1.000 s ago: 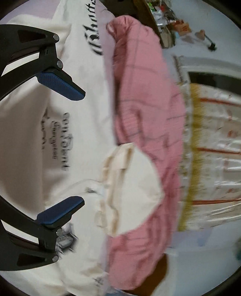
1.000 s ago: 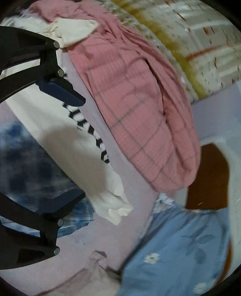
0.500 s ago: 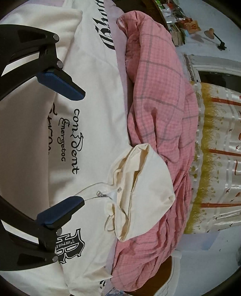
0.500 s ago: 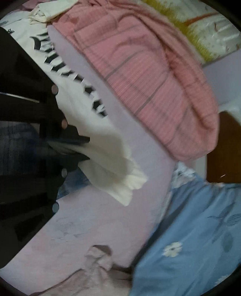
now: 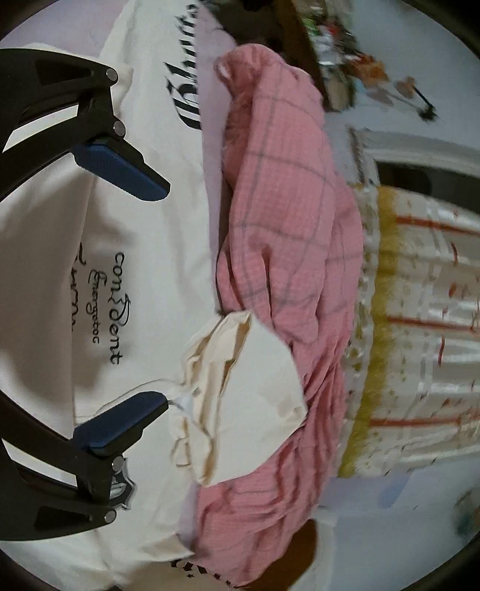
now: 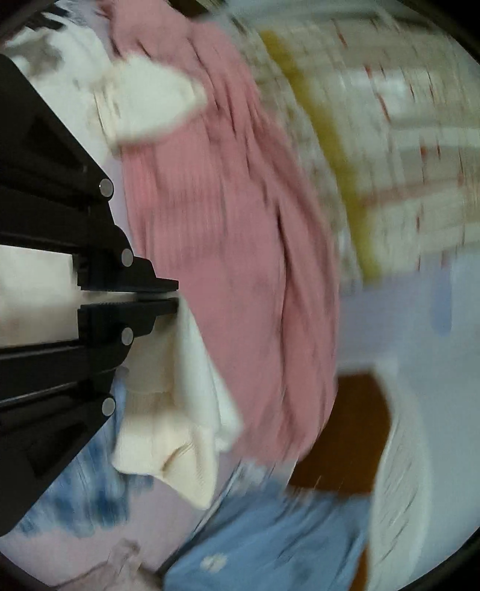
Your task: Fold large clothes
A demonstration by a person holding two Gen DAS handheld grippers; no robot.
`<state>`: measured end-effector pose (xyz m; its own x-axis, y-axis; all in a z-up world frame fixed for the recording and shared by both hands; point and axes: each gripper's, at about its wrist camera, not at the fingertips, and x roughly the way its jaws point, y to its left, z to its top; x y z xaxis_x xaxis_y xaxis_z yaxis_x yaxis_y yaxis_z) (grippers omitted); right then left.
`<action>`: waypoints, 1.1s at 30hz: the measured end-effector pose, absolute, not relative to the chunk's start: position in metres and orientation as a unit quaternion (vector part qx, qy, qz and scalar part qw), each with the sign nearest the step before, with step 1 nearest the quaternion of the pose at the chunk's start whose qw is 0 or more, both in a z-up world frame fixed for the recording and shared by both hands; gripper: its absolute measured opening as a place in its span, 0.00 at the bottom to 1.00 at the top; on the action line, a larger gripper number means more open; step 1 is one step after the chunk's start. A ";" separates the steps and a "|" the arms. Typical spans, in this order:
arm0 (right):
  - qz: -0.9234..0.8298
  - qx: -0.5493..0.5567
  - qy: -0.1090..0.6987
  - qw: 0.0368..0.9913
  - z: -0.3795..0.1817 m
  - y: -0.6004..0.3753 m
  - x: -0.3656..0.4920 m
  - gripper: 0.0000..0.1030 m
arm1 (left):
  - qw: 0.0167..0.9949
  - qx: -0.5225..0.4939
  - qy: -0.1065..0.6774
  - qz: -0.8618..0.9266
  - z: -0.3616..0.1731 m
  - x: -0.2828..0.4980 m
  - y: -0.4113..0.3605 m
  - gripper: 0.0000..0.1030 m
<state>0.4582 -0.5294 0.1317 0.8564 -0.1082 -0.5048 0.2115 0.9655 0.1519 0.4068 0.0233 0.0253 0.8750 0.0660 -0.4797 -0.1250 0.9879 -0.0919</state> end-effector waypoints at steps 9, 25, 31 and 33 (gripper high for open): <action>0.099 0.108 0.287 0.946 0.091 -0.257 0.472 0.05 | 0.974 -0.030 0.219 0.043 0.041 0.393 0.046 0.96; 0.195 0.196 0.333 0.902 0.028 -0.241 0.447 0.63 | 0.970 -0.070 0.235 -0.006 0.037 0.399 0.050 0.96; 0.012 0.158 0.330 0.931 0.048 -0.290 0.448 0.63 | 0.965 -0.024 0.249 -0.082 0.044 0.401 -0.017 0.97; -0.087 0.124 0.328 0.932 0.042 -0.307 0.452 0.63 | 0.967 0.036 0.237 -0.084 0.047 0.397 -0.048 0.99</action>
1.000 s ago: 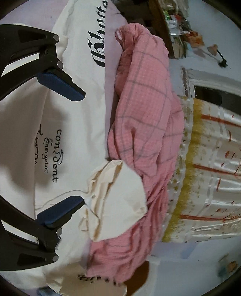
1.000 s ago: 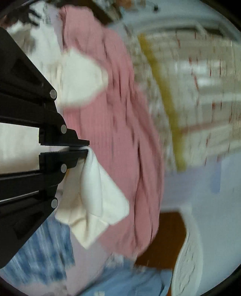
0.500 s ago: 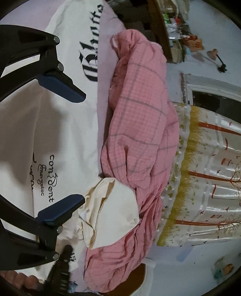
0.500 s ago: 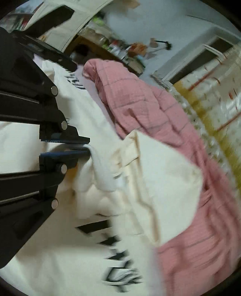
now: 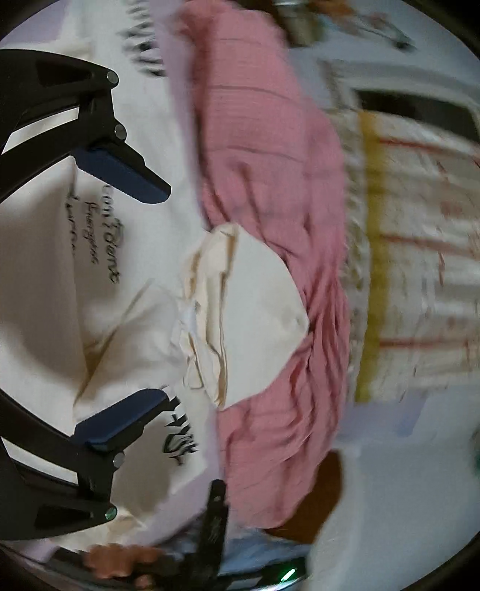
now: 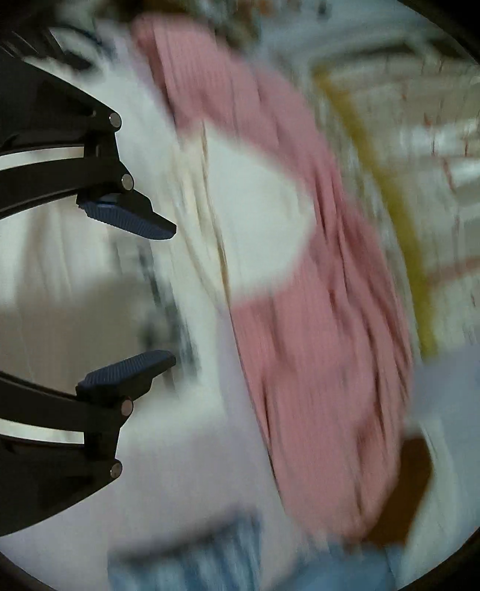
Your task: Fold large clothes
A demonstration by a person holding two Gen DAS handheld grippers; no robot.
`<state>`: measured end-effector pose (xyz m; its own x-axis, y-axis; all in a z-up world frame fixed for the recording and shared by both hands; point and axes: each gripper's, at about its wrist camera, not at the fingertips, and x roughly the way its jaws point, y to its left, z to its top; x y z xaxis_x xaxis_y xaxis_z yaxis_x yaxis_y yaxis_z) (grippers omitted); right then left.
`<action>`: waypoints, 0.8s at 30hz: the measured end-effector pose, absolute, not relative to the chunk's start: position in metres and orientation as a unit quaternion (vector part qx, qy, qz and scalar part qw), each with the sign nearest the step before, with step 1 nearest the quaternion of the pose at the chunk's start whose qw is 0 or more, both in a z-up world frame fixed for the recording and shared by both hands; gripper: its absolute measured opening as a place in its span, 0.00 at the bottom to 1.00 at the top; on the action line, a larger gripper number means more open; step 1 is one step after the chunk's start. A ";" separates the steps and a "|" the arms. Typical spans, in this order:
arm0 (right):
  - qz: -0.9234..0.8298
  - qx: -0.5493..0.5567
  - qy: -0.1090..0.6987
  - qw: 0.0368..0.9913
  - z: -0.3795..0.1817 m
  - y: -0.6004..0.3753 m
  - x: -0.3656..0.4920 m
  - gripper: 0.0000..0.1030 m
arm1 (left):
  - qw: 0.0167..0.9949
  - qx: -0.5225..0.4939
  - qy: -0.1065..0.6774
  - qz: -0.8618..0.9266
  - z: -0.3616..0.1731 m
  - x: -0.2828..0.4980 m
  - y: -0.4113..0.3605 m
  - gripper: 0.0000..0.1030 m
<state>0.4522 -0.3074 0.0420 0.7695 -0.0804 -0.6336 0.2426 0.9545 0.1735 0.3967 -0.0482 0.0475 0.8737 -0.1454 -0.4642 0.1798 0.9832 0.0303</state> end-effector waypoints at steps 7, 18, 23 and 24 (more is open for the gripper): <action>-0.059 0.207 0.382 0.899 0.007 -0.363 0.476 0.61 | 0.923 0.180 0.339 -0.037 0.029 0.454 -0.130 0.99; -0.049 0.192 0.372 0.907 0.020 -0.357 0.470 0.61 | 0.894 0.157 0.416 -0.047 -0.037 0.489 -0.085 1.00; -0.045 0.143 0.411 0.899 -0.003 -0.343 0.486 0.61 | 0.923 0.037 0.382 0.030 -0.015 0.489 -0.031 0.95; -0.046 0.126 0.423 0.896 -0.010 -0.338 0.491 0.61 | 0.924 0.020 0.379 0.040 -0.011 0.489 -0.019 0.95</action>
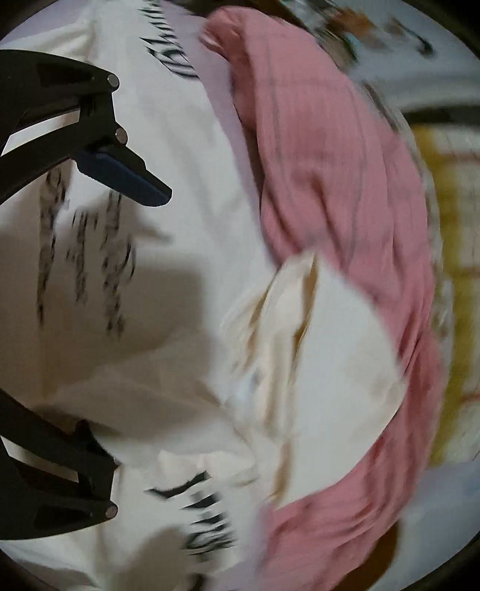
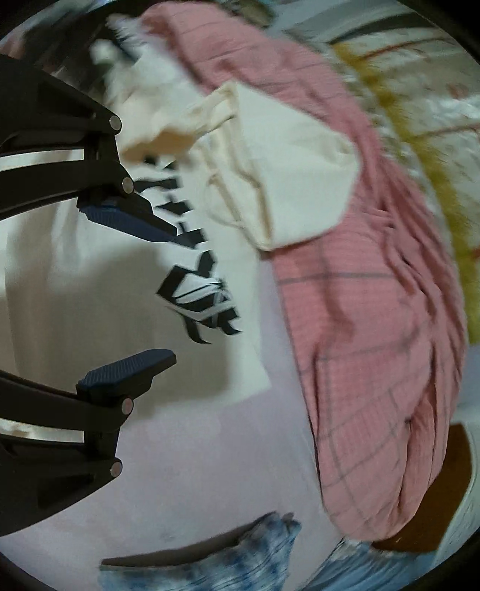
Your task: Fold large clothes
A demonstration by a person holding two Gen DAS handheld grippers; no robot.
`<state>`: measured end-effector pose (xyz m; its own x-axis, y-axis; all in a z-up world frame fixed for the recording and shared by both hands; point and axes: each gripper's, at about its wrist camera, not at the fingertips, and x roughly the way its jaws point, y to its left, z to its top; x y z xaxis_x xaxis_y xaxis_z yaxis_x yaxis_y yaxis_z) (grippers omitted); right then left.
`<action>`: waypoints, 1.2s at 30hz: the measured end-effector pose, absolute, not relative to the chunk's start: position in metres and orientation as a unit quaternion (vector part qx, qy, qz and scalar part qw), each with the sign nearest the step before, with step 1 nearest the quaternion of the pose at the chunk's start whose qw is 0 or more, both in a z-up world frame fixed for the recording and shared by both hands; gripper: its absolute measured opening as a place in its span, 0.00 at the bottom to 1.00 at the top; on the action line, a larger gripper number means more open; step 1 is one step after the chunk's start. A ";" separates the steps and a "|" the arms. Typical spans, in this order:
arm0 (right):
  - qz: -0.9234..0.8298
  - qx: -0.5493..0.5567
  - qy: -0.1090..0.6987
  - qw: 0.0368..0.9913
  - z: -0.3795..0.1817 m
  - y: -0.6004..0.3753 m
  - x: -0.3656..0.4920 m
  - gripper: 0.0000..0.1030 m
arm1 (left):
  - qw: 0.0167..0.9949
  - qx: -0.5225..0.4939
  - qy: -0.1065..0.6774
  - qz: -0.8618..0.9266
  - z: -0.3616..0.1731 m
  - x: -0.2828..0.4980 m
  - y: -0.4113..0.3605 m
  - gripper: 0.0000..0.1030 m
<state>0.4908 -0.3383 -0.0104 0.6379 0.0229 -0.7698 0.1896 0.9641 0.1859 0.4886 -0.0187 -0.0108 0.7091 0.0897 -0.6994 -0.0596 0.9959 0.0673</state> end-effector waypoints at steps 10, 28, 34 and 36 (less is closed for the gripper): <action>-0.043 0.090 0.471 0.876 -0.042 -0.324 0.507 0.61 | 0.911 -0.055 0.400 0.082 -0.009 0.493 0.046 0.92; -0.066 0.072 0.434 0.895 -0.021 -0.355 0.494 0.61 | 0.885 -0.123 0.450 -0.009 -0.041 0.505 0.070 0.12; -0.020 0.053 0.474 0.879 -0.040 -0.366 0.499 0.60 | 0.917 -0.082 0.390 -0.004 -0.021 0.492 0.051 0.11; -0.063 0.045 0.493 0.867 -0.058 -0.368 0.509 0.60 | 0.913 -0.078 0.399 -0.001 -0.026 0.496 0.052 0.11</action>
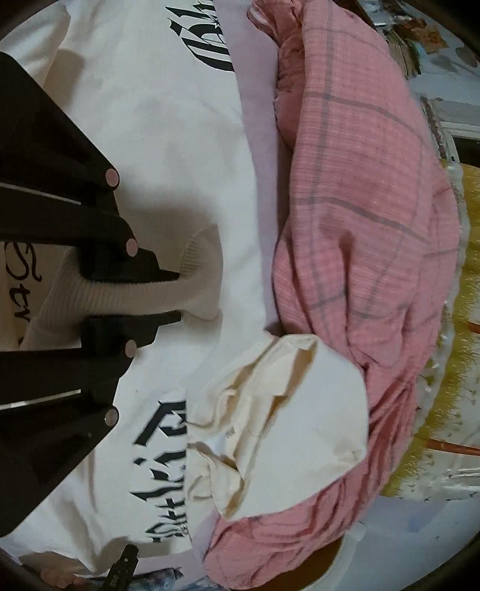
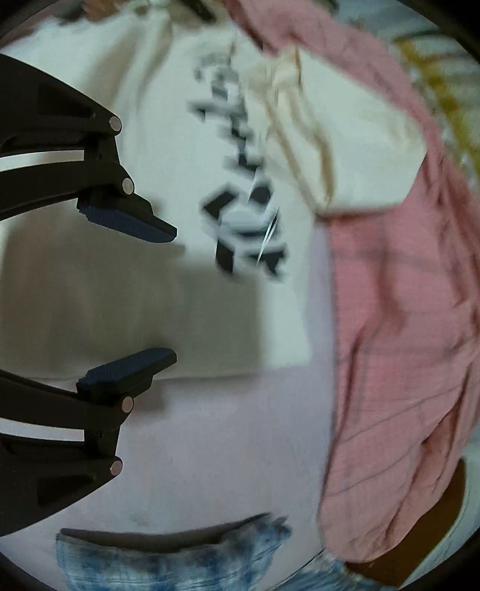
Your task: Fold large clothes
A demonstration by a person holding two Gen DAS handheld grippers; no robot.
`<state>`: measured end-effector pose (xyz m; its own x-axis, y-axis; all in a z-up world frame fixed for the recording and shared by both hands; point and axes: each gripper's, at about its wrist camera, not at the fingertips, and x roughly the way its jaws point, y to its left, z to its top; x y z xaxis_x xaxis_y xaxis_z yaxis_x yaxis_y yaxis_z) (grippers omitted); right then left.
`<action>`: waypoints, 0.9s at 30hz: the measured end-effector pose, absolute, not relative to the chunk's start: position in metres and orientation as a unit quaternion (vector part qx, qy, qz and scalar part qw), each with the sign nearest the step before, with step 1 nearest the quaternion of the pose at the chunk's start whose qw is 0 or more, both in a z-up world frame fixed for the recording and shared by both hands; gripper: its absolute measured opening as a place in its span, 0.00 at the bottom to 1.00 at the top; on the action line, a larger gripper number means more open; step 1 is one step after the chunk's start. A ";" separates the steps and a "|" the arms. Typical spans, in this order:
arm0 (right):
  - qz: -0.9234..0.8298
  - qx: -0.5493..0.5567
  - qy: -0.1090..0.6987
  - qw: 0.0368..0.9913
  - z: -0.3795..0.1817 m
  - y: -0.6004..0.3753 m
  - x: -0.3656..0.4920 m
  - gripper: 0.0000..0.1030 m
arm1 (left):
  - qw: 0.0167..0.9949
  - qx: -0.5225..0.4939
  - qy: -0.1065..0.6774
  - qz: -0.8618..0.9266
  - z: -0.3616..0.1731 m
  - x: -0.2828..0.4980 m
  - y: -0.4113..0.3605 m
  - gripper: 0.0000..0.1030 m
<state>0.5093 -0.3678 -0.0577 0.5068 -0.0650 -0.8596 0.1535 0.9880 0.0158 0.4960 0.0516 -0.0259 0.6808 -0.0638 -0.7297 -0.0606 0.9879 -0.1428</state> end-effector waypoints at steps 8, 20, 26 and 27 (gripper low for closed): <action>-0.119 -0.002 0.466 0.877 -0.065 -0.354 0.516 0.00 | 0.926 -0.095 0.365 -0.015 -0.023 0.499 0.059 0.11; -0.142 0.107 0.408 0.895 -0.041 -0.411 0.496 0.04 | 0.957 -0.074 0.279 0.009 0.021 0.490 0.044 0.10; -0.072 0.187 0.410 0.890 -0.046 -0.421 0.497 0.55 | 0.919 -0.094 0.383 0.020 -0.029 0.525 0.060 0.12; -0.068 0.178 0.416 0.889 -0.047 -0.418 0.500 0.55 | 0.916 -0.103 0.386 0.019 -0.031 0.525 0.061 0.12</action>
<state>0.4996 -0.4177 -0.0474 0.6445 0.0277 -0.7641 0.2680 0.9278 0.2597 0.5255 0.0614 -0.0315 0.7007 -0.0444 -0.7121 -0.1147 0.9781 -0.1739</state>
